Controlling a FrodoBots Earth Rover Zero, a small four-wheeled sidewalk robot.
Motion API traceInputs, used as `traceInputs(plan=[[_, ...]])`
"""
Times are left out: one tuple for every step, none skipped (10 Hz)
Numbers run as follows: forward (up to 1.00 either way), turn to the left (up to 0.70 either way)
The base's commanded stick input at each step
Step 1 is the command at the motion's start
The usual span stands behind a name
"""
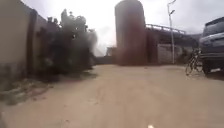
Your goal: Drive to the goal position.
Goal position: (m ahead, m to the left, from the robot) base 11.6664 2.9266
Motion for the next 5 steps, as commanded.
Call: traceInputs(plan=[[1.0,0.0],[1.0,0.0],[1.0,0.0],[1.0,0.0],[1.0,0.0]])
